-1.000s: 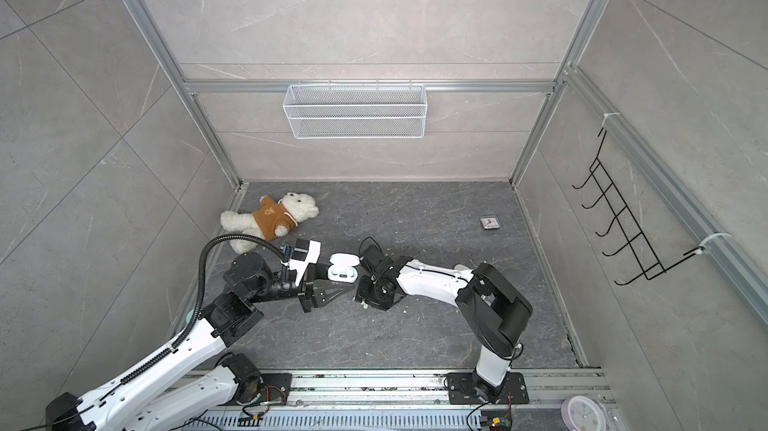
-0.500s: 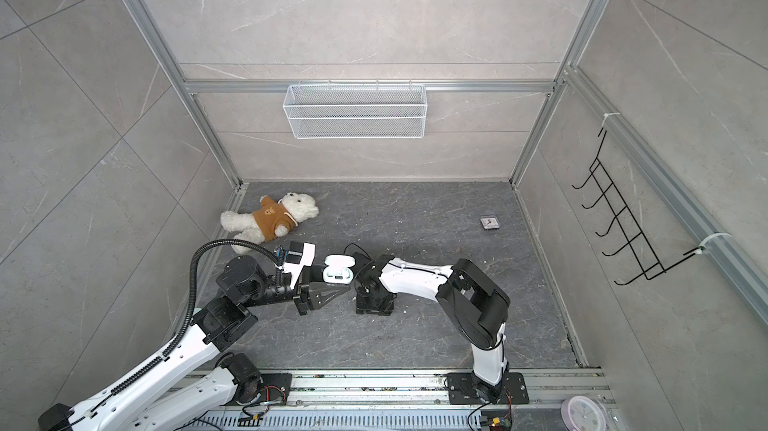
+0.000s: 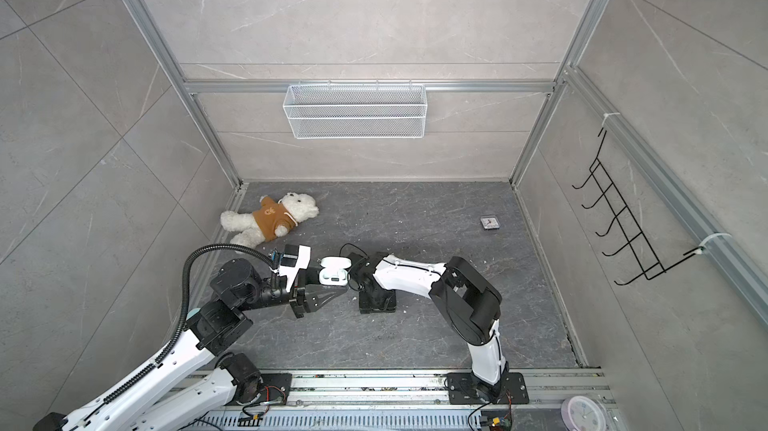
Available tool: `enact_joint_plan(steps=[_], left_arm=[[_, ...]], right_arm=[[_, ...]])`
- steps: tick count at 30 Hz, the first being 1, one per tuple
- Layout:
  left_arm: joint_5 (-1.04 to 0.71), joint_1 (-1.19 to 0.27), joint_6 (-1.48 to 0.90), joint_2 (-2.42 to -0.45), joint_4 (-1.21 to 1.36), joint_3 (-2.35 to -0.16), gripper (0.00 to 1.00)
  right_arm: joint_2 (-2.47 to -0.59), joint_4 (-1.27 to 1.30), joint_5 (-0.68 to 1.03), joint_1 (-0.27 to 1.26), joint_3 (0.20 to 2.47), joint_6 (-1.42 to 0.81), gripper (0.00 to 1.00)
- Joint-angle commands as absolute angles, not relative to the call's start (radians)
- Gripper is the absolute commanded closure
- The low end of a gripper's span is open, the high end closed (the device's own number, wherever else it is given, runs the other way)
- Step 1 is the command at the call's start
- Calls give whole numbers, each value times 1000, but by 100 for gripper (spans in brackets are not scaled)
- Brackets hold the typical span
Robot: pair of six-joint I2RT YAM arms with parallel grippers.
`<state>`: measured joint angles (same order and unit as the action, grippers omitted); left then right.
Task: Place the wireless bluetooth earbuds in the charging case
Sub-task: 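Lower the open right gripper fingers around the second earbud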
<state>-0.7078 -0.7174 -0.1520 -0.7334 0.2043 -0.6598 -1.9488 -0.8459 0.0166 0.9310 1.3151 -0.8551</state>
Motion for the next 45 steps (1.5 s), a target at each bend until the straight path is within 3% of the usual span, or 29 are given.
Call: enact_joint_plan(steps=[1, 32, 45], left_arm=[[-704, -712, -127, -719, 223, -670, 68], [-690, -712, -127, -702, 204, -664, 68], [-683, -712, -126, -677, 183, -657, 68]], right_arm=[[-1970, -900, -43, 933, 1348, -833, 43], [-2057, -870, -35, 885, 1478, -760, 42], [-1984, -850, -5, 867, 1468, -823, 43]])
